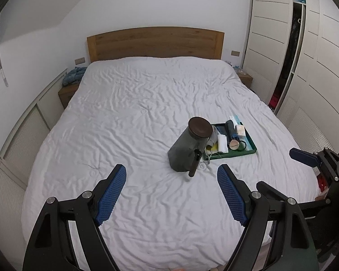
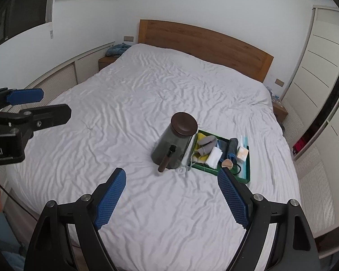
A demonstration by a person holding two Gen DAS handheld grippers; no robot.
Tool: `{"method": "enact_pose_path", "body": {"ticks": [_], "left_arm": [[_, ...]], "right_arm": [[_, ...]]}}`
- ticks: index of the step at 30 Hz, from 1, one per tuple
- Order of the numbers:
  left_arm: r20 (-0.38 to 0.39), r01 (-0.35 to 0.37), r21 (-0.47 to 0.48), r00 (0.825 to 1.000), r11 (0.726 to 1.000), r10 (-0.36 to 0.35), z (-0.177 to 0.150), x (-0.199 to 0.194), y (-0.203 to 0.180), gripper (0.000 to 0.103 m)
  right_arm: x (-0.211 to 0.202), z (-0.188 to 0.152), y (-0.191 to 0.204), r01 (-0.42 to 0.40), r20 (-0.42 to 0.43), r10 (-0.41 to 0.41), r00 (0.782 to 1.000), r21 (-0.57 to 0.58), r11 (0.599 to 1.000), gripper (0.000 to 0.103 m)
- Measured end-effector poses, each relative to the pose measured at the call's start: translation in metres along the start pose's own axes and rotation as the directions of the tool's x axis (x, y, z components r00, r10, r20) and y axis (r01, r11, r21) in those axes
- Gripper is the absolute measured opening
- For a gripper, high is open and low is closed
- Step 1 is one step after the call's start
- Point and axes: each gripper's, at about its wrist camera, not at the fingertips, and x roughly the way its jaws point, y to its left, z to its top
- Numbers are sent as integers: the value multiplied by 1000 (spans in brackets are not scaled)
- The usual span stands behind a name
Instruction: Organize soft objects
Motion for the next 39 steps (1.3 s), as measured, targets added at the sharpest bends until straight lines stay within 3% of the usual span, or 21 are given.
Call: {"method": "enact_pose_path", "body": {"ticks": [39], "left_arm": [[-26, 22, 30, 999, 999, -22, -8, 6, 1, 78]], "right_arm": [[14, 1, 13, -22, -4, 22, 1000, -23, 999, 84]]}}
